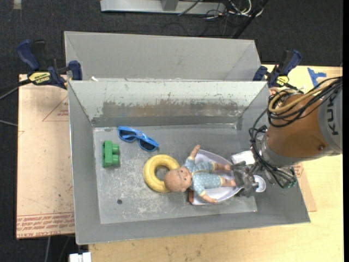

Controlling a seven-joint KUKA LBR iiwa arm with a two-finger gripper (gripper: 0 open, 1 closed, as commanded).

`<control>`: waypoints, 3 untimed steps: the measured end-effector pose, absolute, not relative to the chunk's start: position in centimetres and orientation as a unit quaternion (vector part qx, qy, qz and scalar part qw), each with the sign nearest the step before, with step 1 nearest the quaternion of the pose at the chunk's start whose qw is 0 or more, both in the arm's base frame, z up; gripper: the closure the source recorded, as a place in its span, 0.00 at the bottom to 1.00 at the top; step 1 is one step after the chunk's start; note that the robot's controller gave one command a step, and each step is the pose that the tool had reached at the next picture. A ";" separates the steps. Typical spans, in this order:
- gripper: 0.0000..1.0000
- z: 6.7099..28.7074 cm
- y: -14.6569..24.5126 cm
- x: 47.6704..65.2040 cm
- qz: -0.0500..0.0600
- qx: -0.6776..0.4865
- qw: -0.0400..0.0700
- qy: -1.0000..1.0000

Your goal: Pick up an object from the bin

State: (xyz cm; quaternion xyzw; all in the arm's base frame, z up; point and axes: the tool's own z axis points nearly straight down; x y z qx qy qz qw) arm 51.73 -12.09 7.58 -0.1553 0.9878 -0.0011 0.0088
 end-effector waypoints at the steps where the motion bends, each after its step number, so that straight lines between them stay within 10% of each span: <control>1: 1.00 17.0 -11.9 51.1 -0.001 -0.153 0.009 0.988; 3: 1.00 21.2 -11.3 51.0 0.000 -0.153 0.007 0.988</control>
Offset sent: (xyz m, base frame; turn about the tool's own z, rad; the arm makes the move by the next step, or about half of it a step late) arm 0.0000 0.0000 0.0000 0.0000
